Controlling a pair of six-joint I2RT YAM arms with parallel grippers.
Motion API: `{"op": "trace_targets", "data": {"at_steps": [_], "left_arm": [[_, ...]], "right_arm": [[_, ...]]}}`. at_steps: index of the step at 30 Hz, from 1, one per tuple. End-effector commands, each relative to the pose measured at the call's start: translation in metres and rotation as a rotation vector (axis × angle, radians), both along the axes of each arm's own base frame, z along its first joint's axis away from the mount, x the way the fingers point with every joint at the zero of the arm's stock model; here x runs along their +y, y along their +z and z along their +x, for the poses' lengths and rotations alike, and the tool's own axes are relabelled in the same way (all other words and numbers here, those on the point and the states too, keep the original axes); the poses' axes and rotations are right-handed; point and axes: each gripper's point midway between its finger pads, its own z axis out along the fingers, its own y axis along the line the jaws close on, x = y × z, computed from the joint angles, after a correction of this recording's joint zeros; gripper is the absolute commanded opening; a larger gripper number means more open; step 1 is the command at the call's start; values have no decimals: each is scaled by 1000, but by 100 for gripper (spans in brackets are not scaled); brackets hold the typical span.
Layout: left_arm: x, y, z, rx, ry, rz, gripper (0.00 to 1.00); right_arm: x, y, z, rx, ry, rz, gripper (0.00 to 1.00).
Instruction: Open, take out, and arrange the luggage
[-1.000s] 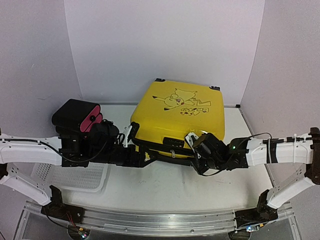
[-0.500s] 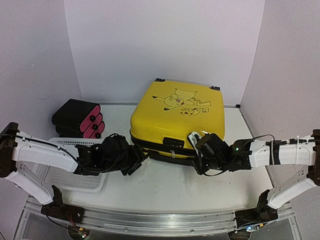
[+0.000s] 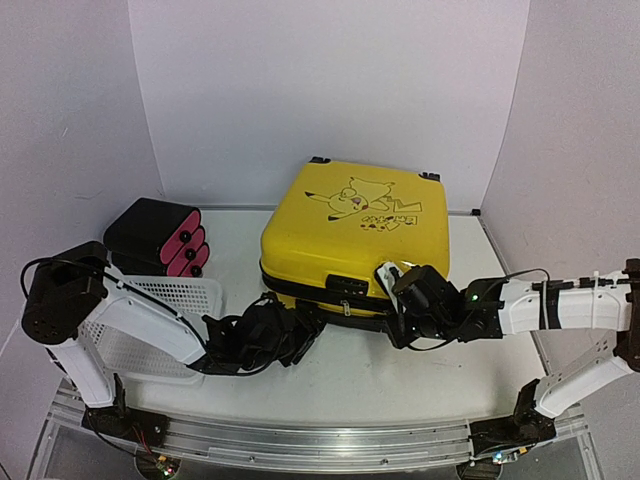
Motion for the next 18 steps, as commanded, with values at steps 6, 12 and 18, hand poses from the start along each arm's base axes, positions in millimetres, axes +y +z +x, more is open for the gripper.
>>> {"op": "trace_targets", "data": {"at_steps": [6, 12, 18], "left_arm": [[-42, 34, 26, -128, 47, -161, 69], [-46, 25, 37, -157, 97, -149, 63], [-40, 25, 52, -210, 151, -128, 54]], "right_arm": [[27, 9, -13, 46, 87, 114, 0], [26, 9, -16, 55, 92, 108, 0], [17, 6, -19, 52, 85, 74, 0]]}}
